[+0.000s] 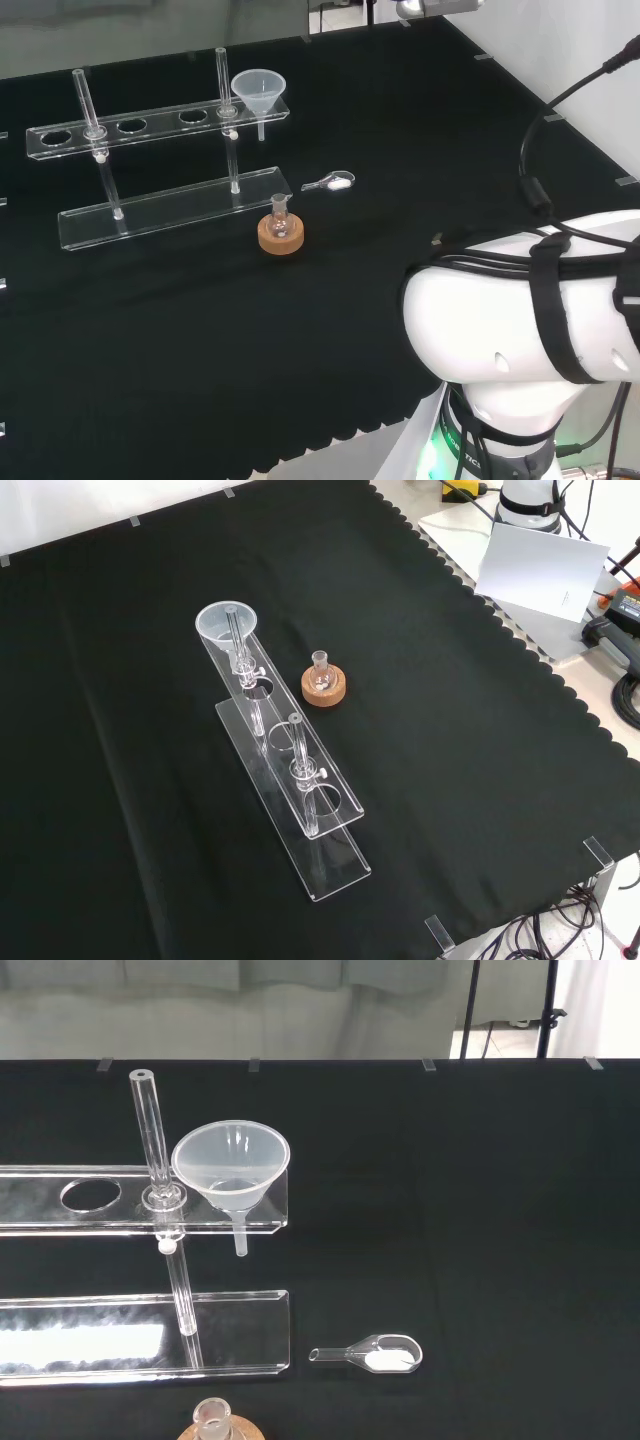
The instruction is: Pick up the funnel from the transparent funnel stand.
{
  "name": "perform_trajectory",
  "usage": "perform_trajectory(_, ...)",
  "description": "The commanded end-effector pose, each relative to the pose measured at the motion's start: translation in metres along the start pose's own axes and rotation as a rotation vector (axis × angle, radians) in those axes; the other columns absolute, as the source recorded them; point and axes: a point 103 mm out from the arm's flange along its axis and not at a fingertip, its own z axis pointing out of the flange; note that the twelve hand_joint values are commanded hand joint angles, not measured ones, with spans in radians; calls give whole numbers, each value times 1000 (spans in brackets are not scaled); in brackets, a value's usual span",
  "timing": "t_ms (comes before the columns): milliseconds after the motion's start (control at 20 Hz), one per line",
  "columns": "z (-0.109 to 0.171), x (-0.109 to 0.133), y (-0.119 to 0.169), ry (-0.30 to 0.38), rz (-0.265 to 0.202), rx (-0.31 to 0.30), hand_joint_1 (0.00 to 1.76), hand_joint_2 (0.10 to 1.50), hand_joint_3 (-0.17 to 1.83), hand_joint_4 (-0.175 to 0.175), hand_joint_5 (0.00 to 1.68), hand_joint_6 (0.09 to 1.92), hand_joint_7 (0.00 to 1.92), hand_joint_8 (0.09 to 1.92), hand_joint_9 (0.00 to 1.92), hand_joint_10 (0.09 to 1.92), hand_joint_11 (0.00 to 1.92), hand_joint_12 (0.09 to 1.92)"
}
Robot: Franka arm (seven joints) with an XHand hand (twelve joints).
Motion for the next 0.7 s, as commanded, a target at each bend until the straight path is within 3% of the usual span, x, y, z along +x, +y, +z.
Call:
perform_trajectory(50,0,0,0,-7,0,-10,7,1149,535,-1,222,262,45,581,258,659,199,1286)
perform_trajectory(250,1,-1,4,11,3,-7,0,1233,373,-1,297,92,43,564,257,644,161,1337)
perform_trajectory(700,9,-4,17,5,24,4,0,1245,353,-2,316,87,43,561,258,642,157,1341)
